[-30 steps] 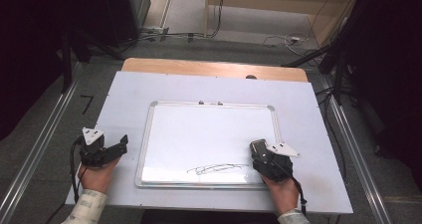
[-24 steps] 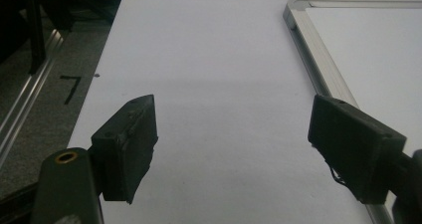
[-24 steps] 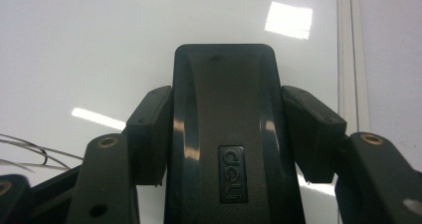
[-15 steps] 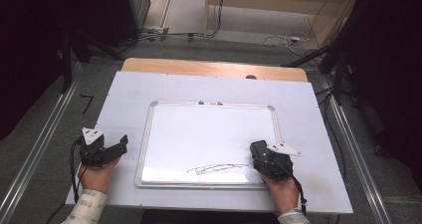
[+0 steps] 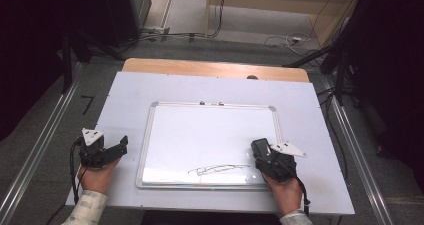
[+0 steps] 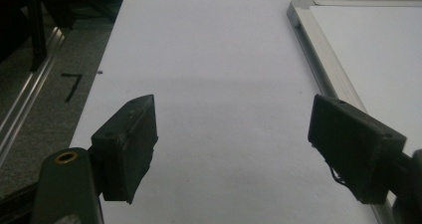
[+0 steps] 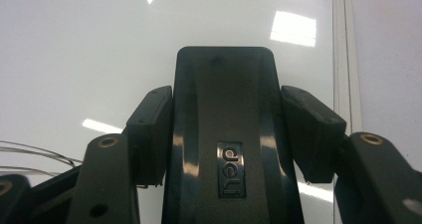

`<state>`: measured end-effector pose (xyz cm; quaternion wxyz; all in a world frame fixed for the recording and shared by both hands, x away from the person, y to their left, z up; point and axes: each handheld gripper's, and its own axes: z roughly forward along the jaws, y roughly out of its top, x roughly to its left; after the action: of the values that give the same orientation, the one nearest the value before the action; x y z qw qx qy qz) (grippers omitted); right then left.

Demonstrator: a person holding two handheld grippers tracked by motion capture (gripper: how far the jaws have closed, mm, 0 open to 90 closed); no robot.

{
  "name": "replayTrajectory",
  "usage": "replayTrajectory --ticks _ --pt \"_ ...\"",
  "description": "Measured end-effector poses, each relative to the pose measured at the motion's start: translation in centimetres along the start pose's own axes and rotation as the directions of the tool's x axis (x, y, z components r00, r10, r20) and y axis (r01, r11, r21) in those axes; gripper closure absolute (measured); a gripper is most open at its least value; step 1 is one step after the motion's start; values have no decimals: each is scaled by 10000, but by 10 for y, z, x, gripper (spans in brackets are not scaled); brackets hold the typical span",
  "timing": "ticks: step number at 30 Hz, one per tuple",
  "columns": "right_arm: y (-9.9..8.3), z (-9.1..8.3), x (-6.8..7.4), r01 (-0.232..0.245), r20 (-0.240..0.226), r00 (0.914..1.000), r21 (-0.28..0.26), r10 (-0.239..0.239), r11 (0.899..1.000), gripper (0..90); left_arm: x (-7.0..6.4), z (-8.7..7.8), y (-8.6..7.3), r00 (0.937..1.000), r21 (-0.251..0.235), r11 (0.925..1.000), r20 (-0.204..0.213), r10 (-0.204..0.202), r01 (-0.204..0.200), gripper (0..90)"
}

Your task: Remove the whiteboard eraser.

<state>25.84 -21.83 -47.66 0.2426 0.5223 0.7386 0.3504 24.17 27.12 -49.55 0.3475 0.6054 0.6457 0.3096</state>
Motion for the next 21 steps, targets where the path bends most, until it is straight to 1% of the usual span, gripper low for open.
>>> replayTrajectory --ticks 13,21 --pt "3 -6 6 80 -266 9996 -194 -85 9998 392 0 0 0 10000 6 10000 -16 -3 3 200" --pt "3 -8 9 106 -316 9994 -256 -115 9996 392 0 0 0 10000 17 10000 -24 8 -8 200"
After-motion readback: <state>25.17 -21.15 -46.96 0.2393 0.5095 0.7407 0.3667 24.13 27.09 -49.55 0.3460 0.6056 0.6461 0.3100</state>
